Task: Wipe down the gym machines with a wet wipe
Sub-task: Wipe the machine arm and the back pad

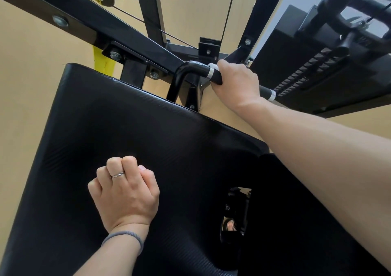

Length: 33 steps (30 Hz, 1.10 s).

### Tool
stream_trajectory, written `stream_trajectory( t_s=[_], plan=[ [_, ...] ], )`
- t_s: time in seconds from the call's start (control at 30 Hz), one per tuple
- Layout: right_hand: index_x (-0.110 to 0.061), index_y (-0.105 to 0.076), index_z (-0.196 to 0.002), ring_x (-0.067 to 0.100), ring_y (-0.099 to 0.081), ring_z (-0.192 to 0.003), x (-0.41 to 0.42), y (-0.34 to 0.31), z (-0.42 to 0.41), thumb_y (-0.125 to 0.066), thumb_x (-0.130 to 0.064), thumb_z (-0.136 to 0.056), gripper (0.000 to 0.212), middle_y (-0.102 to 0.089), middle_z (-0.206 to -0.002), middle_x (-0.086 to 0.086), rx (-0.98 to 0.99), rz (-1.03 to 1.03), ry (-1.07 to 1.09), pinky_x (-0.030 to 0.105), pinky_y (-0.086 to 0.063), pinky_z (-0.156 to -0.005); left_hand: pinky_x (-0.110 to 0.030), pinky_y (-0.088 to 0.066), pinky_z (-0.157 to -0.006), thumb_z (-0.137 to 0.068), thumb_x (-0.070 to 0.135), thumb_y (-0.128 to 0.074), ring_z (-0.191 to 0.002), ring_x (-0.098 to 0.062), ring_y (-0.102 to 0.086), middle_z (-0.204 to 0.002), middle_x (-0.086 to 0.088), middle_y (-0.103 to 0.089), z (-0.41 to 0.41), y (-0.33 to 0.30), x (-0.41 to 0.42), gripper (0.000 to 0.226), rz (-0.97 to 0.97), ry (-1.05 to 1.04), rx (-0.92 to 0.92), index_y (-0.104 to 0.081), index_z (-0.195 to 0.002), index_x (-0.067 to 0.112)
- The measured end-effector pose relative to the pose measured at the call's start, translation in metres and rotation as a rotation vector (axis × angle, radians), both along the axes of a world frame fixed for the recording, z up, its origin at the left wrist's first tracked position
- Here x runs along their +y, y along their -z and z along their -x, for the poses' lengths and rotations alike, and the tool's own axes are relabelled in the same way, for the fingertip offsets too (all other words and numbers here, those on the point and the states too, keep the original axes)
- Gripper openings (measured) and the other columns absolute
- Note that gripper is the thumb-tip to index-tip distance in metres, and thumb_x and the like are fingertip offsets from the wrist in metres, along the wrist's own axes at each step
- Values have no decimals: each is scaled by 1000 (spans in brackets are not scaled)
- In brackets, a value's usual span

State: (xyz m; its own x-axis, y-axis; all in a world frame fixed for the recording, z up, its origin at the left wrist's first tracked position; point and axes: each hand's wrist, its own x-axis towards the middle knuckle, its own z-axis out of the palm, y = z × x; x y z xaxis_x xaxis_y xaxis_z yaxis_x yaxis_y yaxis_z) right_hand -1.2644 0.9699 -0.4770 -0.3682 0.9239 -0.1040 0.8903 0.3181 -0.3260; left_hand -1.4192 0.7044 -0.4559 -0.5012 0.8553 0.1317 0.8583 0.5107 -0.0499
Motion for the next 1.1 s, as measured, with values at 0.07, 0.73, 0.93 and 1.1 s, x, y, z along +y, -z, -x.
stream_trajectory(
  t_s=[0.07, 0.73, 0.93, 1.1],
  plan=[
    [-18, -55, -106, 23, -48, -75, -2, 4, -10, -61, -23, -96, 13, -54, -87, -1, -25, -33, 12, 35, -36, -68, -51, -29, -75, -93, 22, -41, -87, -35, -35, -102, -15, -39, 0, 0, 0, 18, -2, -2, -1, -46, -94, 5],
    [3, -10, -157, 38, -24, -140, -31, -25, 4, -71, -9, -82, 97, -21, -160, 21, -357, 193, 111, 40, -33, -116, -50, -29, -74, -93, 20, -43, -85, -34, -33, -99, -15, -40, 0, 0, 1, 14, -11, -6, 5, -45, -94, 6],
    [-11, -43, -123, 30, -45, -106, -5, -32, -15, -66, -2, -82, 47, -56, -113, 11, -347, 129, -111, 39, -39, -75, -49, -28, -74, -93, 20, -43, -86, -34, -33, -100, -15, -39, -1, 0, 0, 15, -19, -6, 7, -46, -94, 5],
    [-15, -47, -98, 28, -41, -90, 22, -32, -10, -63, -20, -87, 20, -52, -85, 6, -405, 62, -213, 37, -31, -78, -50, -29, -75, -92, 21, -44, -86, -34, -34, -100, -15, -39, -2, 0, 1, 14, -9, -9, -4, -45, -93, 7]
  ],
)
